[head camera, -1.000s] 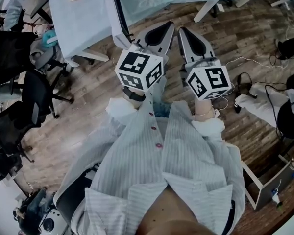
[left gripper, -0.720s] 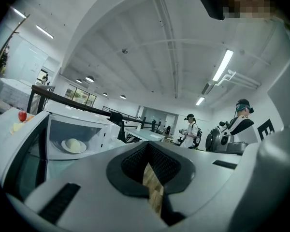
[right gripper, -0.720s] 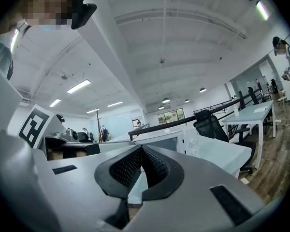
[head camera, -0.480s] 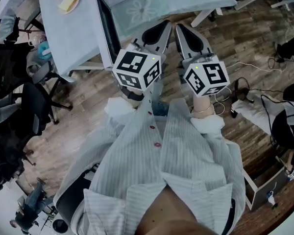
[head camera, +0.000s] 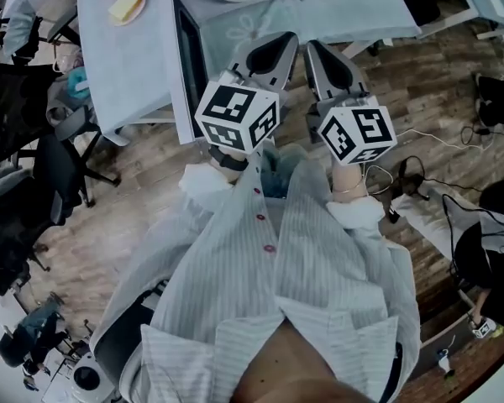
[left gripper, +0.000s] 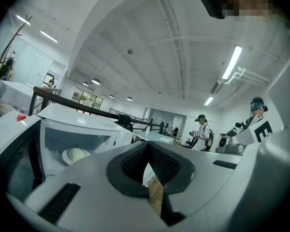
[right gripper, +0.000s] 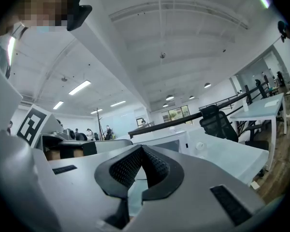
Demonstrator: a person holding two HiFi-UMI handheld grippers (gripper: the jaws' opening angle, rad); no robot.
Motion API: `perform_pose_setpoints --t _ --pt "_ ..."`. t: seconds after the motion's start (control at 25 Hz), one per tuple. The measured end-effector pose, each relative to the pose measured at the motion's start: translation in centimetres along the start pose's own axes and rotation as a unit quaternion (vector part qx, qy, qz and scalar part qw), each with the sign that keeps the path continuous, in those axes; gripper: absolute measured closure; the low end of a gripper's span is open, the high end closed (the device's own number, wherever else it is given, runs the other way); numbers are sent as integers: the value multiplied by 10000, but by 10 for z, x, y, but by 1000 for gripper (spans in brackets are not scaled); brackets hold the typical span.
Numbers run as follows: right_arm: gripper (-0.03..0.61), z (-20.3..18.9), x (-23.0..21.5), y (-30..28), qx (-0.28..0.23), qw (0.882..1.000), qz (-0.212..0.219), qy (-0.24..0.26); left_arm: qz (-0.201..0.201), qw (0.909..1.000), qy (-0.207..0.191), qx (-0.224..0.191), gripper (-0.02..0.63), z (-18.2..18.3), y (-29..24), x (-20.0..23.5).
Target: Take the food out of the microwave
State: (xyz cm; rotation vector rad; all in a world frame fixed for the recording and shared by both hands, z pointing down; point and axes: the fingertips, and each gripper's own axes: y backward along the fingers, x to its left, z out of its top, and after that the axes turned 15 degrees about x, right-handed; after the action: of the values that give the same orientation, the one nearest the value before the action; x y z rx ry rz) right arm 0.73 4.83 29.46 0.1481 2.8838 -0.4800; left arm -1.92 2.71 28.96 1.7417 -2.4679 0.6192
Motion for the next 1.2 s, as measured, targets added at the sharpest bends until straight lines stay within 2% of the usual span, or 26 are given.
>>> perform_pose_setpoints --t 0.44,0.8,1.2 --pt "546 11 -21 -55 317 9977 595 68 571 9980 272 -74 606 9 -26 41" --pt "546 37 -65 -130 652 9885 1345 239 1323 9893 560 -265 606 44 -86 100" --pt "546 78 -103 -188 846 9747 2002 520 1920 9768 816 -480 606 79 -138 144"
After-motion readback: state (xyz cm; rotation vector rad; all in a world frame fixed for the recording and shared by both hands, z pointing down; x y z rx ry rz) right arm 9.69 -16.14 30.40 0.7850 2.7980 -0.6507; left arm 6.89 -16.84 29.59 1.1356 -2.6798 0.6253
